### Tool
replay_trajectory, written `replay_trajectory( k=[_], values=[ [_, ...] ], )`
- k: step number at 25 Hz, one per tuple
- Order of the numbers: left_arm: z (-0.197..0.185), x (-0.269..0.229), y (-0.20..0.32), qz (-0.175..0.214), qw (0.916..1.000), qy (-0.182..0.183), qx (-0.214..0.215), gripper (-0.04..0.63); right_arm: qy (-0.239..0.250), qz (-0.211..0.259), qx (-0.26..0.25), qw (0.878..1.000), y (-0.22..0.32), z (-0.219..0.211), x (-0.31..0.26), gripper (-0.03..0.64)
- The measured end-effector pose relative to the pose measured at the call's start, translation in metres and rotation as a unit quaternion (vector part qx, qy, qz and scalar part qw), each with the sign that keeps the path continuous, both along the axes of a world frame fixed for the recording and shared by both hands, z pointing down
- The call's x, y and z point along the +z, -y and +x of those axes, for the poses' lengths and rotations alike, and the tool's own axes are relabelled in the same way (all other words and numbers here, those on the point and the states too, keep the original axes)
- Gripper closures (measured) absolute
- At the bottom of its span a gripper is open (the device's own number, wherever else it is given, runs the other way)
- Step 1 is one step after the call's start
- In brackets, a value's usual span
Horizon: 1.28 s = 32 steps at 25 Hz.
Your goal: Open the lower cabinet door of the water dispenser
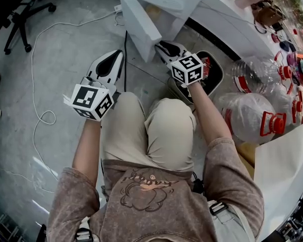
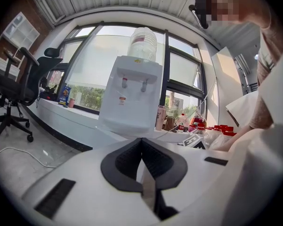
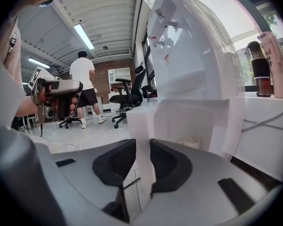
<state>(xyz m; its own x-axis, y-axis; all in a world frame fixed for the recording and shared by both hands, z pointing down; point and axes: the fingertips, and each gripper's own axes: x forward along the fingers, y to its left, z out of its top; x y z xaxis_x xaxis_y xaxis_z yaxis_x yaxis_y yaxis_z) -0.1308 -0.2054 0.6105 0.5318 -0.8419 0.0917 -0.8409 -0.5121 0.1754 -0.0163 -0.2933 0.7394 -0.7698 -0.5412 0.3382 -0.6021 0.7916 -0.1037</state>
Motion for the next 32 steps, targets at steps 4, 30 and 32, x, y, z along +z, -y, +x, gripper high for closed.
replay_trajectory(
  k=[4,30,32],
  values=[
    [-0.005,-0.001,-0.002,0.000,1.0000,0.001,-0.008,0.578,0.004,-0.002,-0.027,1.000,-0.008,-0.011,-0.001,0.525],
    [-0.055,0.003,-0.019,-0.004,0.9974,0.006,-0.071,0.578,0.026,-0.007,-0.180,0.983,-0.041,-0.116,-0.010,0.586],
    [-0.060,0.003,-0.022,-0.003,0.9970,0.007,-0.077,0.578,0.025,-0.006,-0.186,0.982,-0.042,-0.124,-0.010,0.586]
  ],
)
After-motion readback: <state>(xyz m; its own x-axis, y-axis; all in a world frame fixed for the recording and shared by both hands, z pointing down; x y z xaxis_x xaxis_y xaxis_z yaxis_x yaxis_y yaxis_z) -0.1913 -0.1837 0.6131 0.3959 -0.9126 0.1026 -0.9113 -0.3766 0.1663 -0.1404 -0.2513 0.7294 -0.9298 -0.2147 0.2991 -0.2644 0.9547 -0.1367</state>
